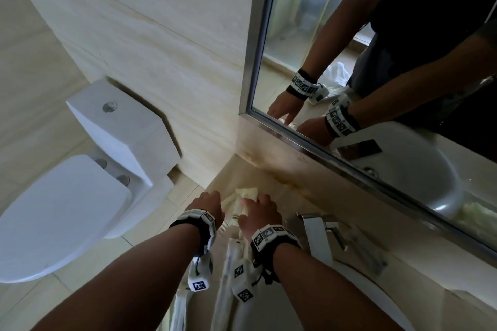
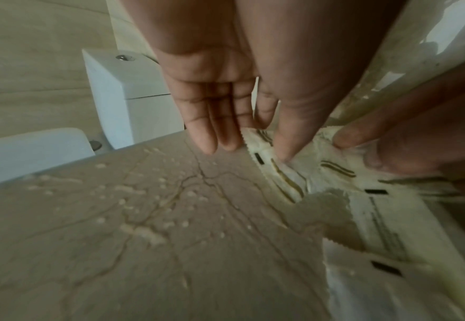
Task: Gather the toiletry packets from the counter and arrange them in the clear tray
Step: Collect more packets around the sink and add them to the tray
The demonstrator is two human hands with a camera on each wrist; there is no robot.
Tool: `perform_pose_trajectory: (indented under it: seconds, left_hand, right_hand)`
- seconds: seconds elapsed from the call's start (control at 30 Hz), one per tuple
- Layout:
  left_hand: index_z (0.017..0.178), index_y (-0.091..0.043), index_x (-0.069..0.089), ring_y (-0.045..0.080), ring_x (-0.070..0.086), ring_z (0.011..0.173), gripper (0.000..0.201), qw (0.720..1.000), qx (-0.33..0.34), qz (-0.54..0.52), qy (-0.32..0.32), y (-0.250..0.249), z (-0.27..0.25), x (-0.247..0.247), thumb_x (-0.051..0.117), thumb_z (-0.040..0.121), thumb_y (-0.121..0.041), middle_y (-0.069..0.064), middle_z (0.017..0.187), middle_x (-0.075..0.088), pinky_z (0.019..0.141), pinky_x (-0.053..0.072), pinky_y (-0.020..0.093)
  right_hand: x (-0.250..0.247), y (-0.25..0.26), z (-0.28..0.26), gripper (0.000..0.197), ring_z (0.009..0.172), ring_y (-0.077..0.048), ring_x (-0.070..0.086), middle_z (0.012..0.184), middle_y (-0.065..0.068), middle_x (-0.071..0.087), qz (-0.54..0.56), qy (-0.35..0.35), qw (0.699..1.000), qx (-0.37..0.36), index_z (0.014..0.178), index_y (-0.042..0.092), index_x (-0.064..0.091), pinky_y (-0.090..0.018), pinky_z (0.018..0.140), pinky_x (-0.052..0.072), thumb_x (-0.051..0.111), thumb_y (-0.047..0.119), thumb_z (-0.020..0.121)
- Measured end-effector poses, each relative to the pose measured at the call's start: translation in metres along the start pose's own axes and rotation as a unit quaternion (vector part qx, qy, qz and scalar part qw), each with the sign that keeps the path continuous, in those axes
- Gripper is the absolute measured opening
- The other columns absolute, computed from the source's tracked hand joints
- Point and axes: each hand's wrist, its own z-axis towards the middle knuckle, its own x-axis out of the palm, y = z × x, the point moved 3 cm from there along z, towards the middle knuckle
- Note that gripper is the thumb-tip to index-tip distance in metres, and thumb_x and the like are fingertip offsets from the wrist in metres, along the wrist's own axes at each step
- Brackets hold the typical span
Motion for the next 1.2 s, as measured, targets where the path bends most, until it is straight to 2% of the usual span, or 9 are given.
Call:
perform_pose_trajectory:
  seconds: [0.07, 0.2, 0.37, 0.57, 0.8, 0.97, 1.07, 1.13, 1.2]
  left_hand:
    - [0.120, -0.019, 0.051, 0.032, 0.062, 0.105, 0.035, 1.000, 0.000, -0.014, 0.001, -0.002, 0.002, 0.000, 0.058, 0.088, -0.032, 0.010, 0.121, 0.060, 0.083, 0.051, 0.036]
    - [0.114, -0.018, 0.060, 0.028, 0.062, 0.108, 0.025, 0.999, 0.002, -0.028, 0.021, -0.007, 0.001, -0.005, 0.049, 0.093, -0.025, 0.006, 0.121, 0.063, 0.084, 0.047, 0.030]
    - [0.097, -0.012, 0.063, 0.029, 0.065, 0.097, 0.021, 0.999, 0.009, -0.033, 0.015, -0.009, -0.008, -0.018, 0.043, 0.094, -0.020, 0.009, 0.109, 0.067, 0.071, 0.044, 0.028]
    - [0.097, -0.011, 0.065, 0.029, 0.064, 0.096, 0.027, 0.999, -0.004, -0.042, -0.009, -0.011, -0.028, -0.017, 0.041, 0.097, -0.023, 0.009, 0.107, 0.067, 0.075, 0.046, 0.030]
    - [0.093, -0.014, 0.064, 0.026, 0.061, 0.084, 0.022, 0.998, -0.004, -0.058, -0.030, -0.010, -0.042, -0.012, 0.044, 0.094, -0.021, 0.008, 0.104, 0.068, 0.072, 0.045, 0.027]
    - [0.102, -0.016, 0.065, 0.027, 0.063, 0.098, 0.018, 0.996, -0.004, -0.083, -0.034, -0.007, -0.046, -0.011, 0.050, 0.091, -0.021, 0.007, 0.108, 0.066, 0.075, 0.045, 0.027]
    - [0.101, -0.018, 0.063, 0.027, 0.062, 0.098, 0.017, 0.995, -0.008, -0.093, -0.030, -0.003, -0.047, -0.010, 0.049, 0.092, -0.022, 0.006, 0.110, 0.066, 0.076, 0.044, 0.027]
    - [0.102, -0.018, 0.062, 0.027, 0.062, 0.100, 0.017, 0.995, -0.007, -0.092, -0.030, -0.002, -0.050, -0.011, 0.049, 0.092, -0.022, 0.006, 0.112, 0.065, 0.078, 0.045, 0.027]
    - [0.102, -0.019, 0.061, 0.027, 0.061, 0.102, 0.016, 0.995, -0.004, -0.101, -0.027, -0.002, -0.053, -0.014, 0.049, 0.092, -0.023, 0.005, 0.112, 0.064, 0.078, 0.044, 0.027]
  right_hand:
    - [-0.001, -0.001, 0.000, 0.048, 0.125, -0.029, 0.043, 0.141, -0.004, 0.035, 0.027, -0.018, 0.999, -0.008, 0.136, 0.037, 0.049, -0.040, 0.104, 0.040, 0.053, 0.035, 0.088]
    - [-0.005, -0.005, -0.002, 0.047, 0.118, -0.025, 0.055, 0.147, 0.000, 0.031, 0.095, -0.035, 0.995, 0.004, 0.138, 0.030, 0.051, -0.034, 0.100, 0.045, 0.049, 0.025, 0.091]
    - [-0.011, -0.014, -0.006, 0.048, 0.123, -0.027, 0.051, 0.144, -0.004, 0.038, 0.093, -0.039, 0.994, 0.042, 0.136, 0.031, 0.053, -0.039, 0.103, 0.044, 0.045, 0.022, 0.090]
    - [-0.011, -0.024, -0.013, 0.043, 0.120, -0.026, 0.056, 0.146, -0.005, 0.038, 0.073, -0.006, 0.997, 0.035, 0.134, 0.023, 0.055, -0.031, 0.099, 0.045, 0.043, 0.019, 0.093]
    - [-0.004, -0.021, -0.020, 0.037, 0.110, -0.026, 0.061, 0.142, -0.005, 0.036, 0.053, -0.054, 0.997, 0.032, 0.122, 0.014, 0.062, -0.033, 0.094, 0.049, 0.050, 0.011, 0.088]
    - [-0.001, -0.028, -0.016, 0.029, 0.118, -0.023, 0.054, 0.132, -0.008, 0.045, 0.066, -0.061, 0.995, 0.037, 0.110, 0.014, 0.068, -0.031, 0.097, 0.049, 0.051, 0.008, 0.087]
    - [-0.002, -0.033, -0.015, 0.029, 0.107, -0.025, 0.057, 0.108, -0.009, 0.062, 0.158, -0.065, 0.984, 0.045, 0.086, 0.017, 0.070, -0.030, 0.086, 0.050, 0.046, 0.001, 0.081]
    - [-0.005, -0.032, -0.019, 0.038, 0.111, -0.023, 0.061, 0.115, -0.002, 0.068, 0.263, -0.088, 0.959, 0.066, 0.101, 0.021, 0.073, -0.028, 0.090, 0.048, 0.044, 0.004, 0.082]
    - [-0.008, -0.029, -0.024, 0.037, 0.113, -0.019, 0.061, 0.118, 0.004, 0.069, 0.343, -0.123, 0.928, 0.072, 0.105, 0.024, 0.073, -0.027, 0.096, 0.047, 0.046, 0.007, 0.086]
